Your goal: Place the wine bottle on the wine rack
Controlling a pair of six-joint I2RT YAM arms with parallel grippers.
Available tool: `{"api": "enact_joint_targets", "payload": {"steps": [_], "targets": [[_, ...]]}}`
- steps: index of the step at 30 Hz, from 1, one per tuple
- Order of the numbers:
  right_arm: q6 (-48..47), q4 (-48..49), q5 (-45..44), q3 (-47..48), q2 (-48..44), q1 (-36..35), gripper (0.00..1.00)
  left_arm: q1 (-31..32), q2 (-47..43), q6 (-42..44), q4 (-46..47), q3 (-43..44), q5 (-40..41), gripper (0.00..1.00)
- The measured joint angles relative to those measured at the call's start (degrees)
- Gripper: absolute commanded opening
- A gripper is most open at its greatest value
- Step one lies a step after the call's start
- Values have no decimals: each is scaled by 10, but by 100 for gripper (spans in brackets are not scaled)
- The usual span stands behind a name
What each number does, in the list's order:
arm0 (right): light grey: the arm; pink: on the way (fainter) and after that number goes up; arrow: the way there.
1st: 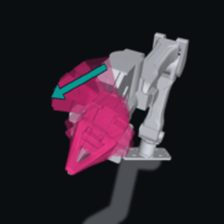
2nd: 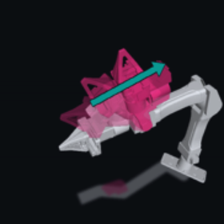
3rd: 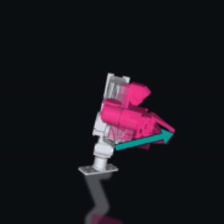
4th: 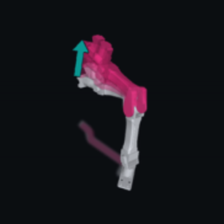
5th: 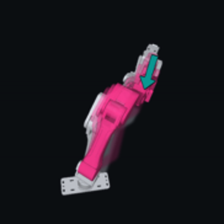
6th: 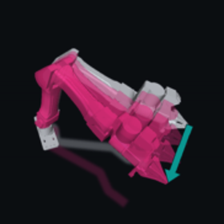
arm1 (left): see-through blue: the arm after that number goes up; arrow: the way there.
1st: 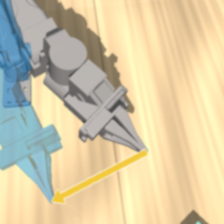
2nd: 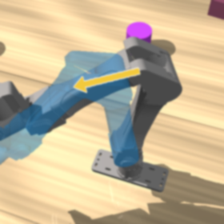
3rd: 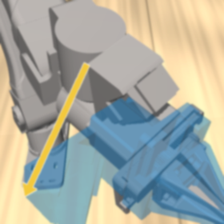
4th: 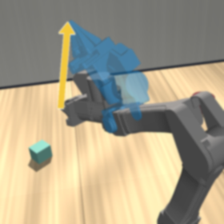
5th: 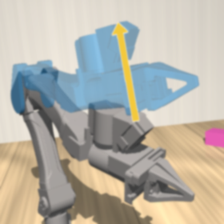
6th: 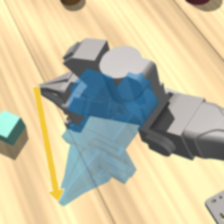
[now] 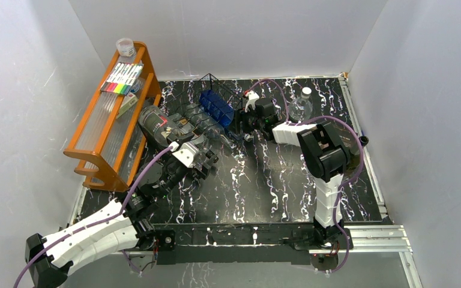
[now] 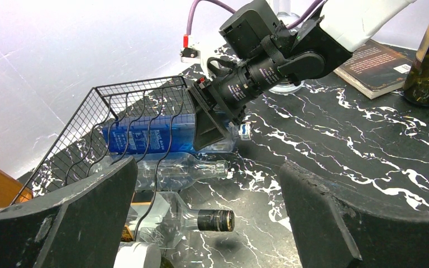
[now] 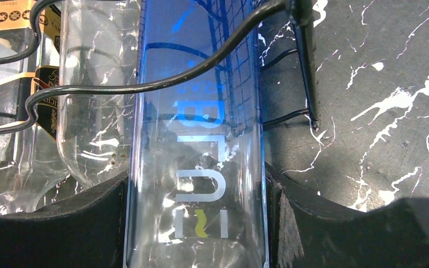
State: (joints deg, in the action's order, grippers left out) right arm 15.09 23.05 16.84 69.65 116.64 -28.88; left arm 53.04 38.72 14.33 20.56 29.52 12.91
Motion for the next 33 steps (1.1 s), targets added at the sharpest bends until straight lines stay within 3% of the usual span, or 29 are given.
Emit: {"api": "enact_joint_targets", "payload": {"steps": [3, 5, 11, 19, 25, 33], "targets": [[-2, -1, -3, 0, 0, 0, 85, 0, 0, 0, 0, 0, 0, 98], [-1, 2, -11, 3, 0, 0, 90, 0, 0, 0, 0, 0, 0, 98], [-3, 7, -35, 9, -36, 0, 95, 0, 1, -5, 0, 0, 0, 98], [-1, -34, -71, -2, -145, 0, 93, 0, 13, -31, -32, 12, 2, 98], [14, -200, -115, -3, -252, 0, 93, 0, 9, -132, -118, 50, 32, 98], [55, -452, -219, 5, -446, 0, 95, 0, 10, -381, -370, 153, 118, 98]]}}
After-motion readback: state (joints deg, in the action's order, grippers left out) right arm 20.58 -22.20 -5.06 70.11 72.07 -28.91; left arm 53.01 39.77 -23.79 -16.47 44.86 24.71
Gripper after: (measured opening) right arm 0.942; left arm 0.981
